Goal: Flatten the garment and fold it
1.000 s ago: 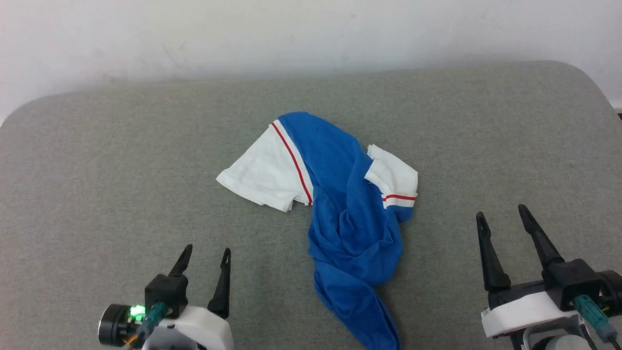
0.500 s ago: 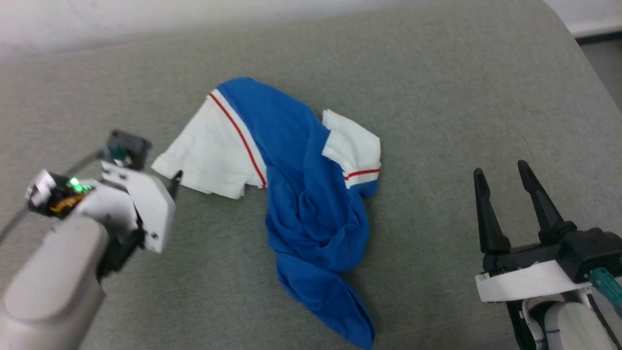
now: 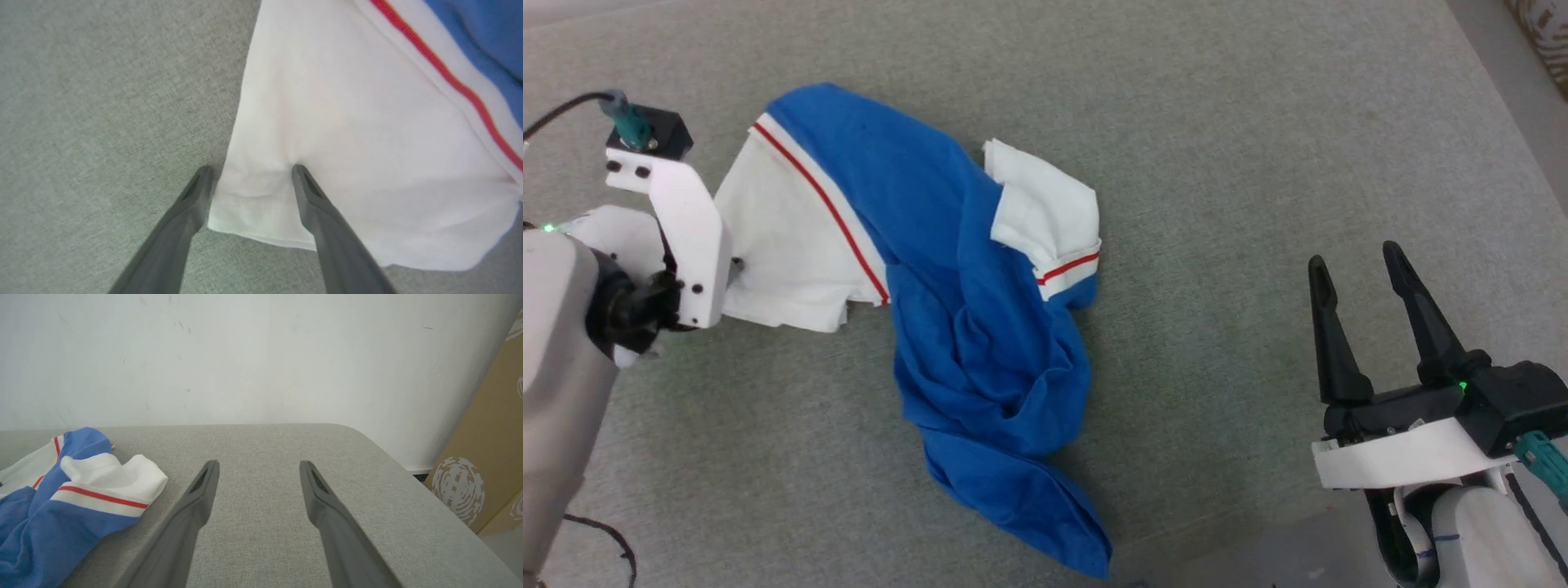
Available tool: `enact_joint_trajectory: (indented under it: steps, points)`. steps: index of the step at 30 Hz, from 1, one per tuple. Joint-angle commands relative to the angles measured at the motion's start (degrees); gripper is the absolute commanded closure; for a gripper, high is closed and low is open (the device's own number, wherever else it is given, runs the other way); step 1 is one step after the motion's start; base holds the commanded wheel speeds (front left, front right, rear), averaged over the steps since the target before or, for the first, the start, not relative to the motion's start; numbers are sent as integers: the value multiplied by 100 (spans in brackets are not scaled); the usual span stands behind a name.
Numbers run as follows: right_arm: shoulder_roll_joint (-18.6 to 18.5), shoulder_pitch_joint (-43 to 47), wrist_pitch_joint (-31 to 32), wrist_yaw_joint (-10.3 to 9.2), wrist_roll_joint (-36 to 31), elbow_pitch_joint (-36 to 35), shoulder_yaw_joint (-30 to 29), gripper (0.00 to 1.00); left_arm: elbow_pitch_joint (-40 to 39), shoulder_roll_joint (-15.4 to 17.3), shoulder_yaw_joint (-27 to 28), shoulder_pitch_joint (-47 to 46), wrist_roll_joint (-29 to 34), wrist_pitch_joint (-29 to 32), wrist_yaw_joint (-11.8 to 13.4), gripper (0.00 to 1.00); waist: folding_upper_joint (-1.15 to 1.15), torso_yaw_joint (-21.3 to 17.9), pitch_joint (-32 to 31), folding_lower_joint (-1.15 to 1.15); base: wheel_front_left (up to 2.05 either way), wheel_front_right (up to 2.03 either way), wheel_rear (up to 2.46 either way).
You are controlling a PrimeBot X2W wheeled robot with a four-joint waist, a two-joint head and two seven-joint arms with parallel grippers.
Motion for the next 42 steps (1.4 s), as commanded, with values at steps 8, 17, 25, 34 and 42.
enact_joint_trajectory:
  steps: [8, 17, 25, 34, 42]
  points:
    - [2, -13, -27, -12, 1, 53, -88, 0, -154, -7, -90, 637, -355, 337, 25, 100, 0, 29, -118, 0, 0, 0, 0]
    - [2, 218, -27, -12, -279, 148, -274, 0, -1212, 246, 644, 1613, -346, -1578, 443, 100, 0, 616, -836, 0, 0, 0, 0]
    - [2, 392, -27, -12, -442, 332, -265, 0, -2004, 308, 1500, 3073, -888, -2470, 1011, 100, 0, 1134, -1250, 0, 0, 0, 0]
    - [2, 526, 4, -12, -631, 719, -280, 0, -2288, -88, 1347, 4157, -845, -3075, 1169, 0, 0, 1392, -1342, 0, 0, 0, 0]
    - [2, 344, 197, -12, -680, 779, -282, 0, -2214, -869, 1287, 3836, -191, -5148, 1081, 0, 0, 1738, -1350, 0, 0, 0, 0]
